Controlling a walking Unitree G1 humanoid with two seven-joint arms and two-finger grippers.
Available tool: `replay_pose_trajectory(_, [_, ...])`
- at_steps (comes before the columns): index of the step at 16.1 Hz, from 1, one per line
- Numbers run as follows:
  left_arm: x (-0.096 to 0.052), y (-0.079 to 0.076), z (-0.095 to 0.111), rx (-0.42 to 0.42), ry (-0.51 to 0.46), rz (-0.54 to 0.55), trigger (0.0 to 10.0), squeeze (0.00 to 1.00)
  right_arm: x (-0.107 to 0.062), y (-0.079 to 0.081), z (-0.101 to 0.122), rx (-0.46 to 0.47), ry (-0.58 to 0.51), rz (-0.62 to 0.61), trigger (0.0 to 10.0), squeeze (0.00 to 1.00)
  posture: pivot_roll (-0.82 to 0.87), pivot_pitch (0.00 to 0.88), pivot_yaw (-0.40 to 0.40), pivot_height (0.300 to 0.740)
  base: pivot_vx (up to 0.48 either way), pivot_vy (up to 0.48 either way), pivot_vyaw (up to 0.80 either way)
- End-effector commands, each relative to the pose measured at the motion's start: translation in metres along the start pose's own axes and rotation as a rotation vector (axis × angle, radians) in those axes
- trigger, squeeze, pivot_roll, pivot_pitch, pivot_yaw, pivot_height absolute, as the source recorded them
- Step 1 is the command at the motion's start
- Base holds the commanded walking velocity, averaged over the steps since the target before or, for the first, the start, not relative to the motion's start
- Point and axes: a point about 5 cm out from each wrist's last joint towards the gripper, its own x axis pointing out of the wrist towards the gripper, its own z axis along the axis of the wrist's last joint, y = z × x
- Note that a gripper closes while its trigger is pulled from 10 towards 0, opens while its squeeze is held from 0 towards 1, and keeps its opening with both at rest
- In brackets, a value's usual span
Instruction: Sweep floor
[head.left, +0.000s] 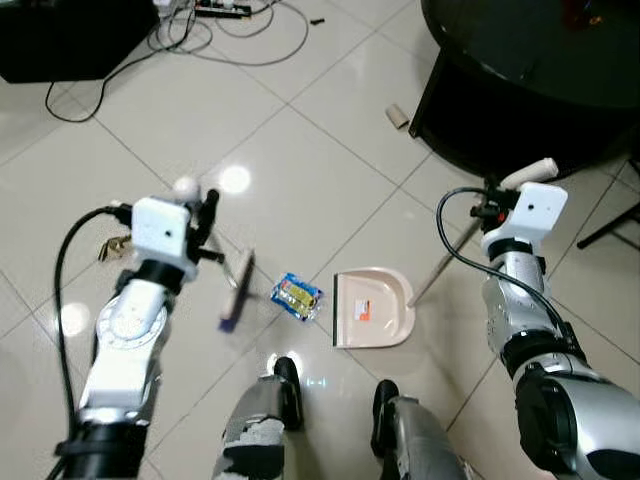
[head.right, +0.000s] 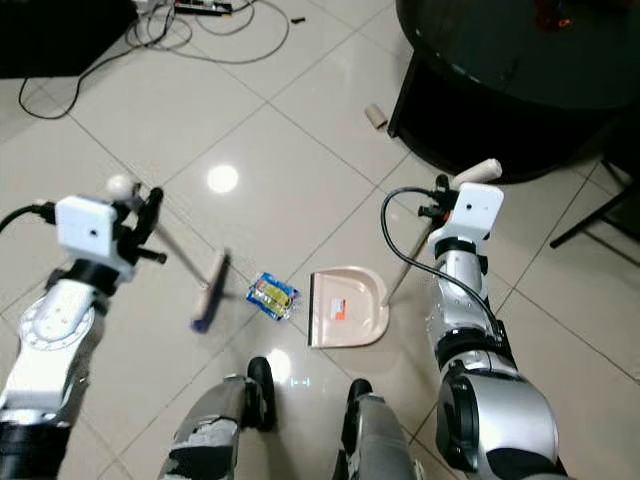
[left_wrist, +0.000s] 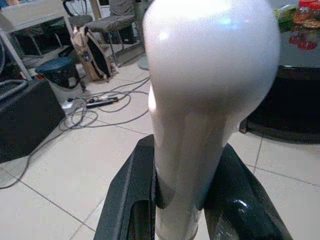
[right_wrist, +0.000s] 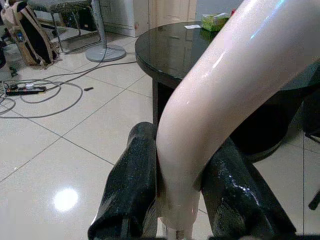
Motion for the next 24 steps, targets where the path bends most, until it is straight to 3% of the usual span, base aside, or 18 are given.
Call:
replay_pose_trajectory(1, [-0.001, -0.010, -0.012, -0.038, 0.056, -0.010, 10.0, 0.00, -0.015, -0.001, -0.023, -0.015, 0.104, 0.002, 10.0, 0.00, 0.17, 0.366, 0.015, 0.740, 0.000, 0.000, 0.00])
replay_pose_trajectory(7, [0.001, -0.031, -0.023, -0.112, 0.106, -0.036, 10.0, 0.00, -0.017, 0.006, -0.026, -0.012, 0.116, 0.012, 10.0, 0.00, 0.16, 0.357, 0.021, 0.740, 0.000, 0.000, 0.00])
replay_pose_trajectory(10, [0.010, -0.043, -0.020, -0.272, 0.113, -0.022, 10.0, 0.00, -0.018, 0.007, -0.027, -0.009, 0.121, 0.001, 10.0, 0.00, 0.15, 0.349, 0.021, 0.740, 0.000, 0.000, 0.00])
replay_pose_trajectory(11, [0.012, -0.045, -0.017, -0.273, 0.101, -0.037, 10.0, 0.00, -0.018, 0.007, -0.027, -0.010, 0.121, -0.001, 10.0, 0.00, 0.15, 0.349, 0.021, 0.740, 0.000, 0.000, 0.00])
replay_pose_trajectory(17, [0.019, -0.033, -0.005, -0.354, 0.097, -0.047, 10.0, 0.00, -0.016, 0.002, -0.026, -0.010, 0.122, -0.018, 10.0, 0.00, 0.15, 0.337, 0.024, 0.740, 0.000, 0.000, 0.00])
replay_pose_trajectory(19, [0.020, -0.029, 0.002, -0.417, 0.113, -0.096, 10.0, 0.00, -0.016, 0.002, -0.026, -0.009, 0.126, -0.022, 10.0, 0.00, 0.16, 0.344, 0.024, 0.740, 0.000, 0.000, 0.00])
replay_pose_trajectory(24, [0.019, -0.018, 0.015, -0.423, 0.103, -0.221, 10.0, 0.00, -0.014, 0.000, -0.024, -0.007, 0.120, -0.033, 10.0, 0.00, 0.15, 0.331, 0.017, 0.740, 0.000, 0.000, 0.00])
